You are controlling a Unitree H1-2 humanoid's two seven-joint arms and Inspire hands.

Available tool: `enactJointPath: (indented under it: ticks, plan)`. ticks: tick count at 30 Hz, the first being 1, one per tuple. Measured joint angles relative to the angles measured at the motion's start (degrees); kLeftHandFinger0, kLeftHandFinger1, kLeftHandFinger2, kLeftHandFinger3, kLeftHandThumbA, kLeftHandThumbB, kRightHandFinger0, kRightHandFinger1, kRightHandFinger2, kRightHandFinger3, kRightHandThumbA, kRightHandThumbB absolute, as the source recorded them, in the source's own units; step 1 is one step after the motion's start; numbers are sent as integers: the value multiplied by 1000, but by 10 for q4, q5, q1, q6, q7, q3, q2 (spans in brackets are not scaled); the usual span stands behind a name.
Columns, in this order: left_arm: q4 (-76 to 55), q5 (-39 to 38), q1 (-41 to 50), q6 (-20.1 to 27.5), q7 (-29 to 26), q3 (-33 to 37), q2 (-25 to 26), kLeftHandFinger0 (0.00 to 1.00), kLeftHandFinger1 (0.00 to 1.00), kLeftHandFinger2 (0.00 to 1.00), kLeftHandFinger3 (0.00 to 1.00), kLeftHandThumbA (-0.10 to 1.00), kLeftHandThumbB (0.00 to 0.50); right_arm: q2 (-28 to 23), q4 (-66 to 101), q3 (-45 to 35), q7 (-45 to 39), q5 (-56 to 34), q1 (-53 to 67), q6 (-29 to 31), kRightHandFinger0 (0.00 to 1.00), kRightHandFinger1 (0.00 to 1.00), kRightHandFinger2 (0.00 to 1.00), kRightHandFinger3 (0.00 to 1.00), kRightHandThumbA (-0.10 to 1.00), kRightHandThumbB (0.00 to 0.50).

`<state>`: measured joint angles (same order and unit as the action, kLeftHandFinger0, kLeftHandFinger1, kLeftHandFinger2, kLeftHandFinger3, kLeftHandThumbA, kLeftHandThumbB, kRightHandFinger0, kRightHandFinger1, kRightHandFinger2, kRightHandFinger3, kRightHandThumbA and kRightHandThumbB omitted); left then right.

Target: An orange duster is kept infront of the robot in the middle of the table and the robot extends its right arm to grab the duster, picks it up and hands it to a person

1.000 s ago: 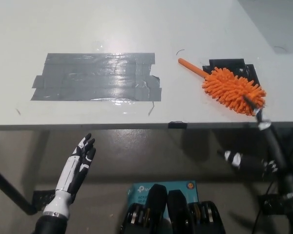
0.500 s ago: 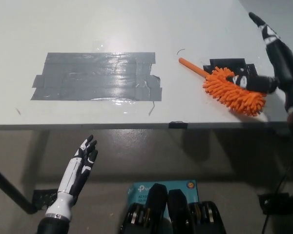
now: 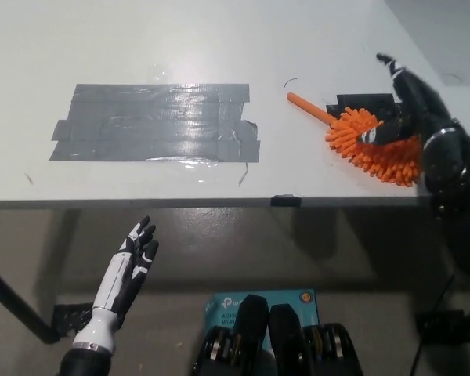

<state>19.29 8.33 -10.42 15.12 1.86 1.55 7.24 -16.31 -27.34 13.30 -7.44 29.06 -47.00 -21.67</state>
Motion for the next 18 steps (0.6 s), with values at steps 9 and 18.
enactJointPath:
  ticks: [9,18]
  plan:
    - [0,0,-5,0,0,0,0,1000,1000,1000,1000,914,141,26,-53,7,-13,-9,-3,-9,1000,1000,1000,1000,1000,387]
    - [0,2,-6,0,0,0,0,1000,1000,1000,1000,895,120,24,-101,13,-17,-14,-23,-9,1000,1000,1000,1000,1000,433]
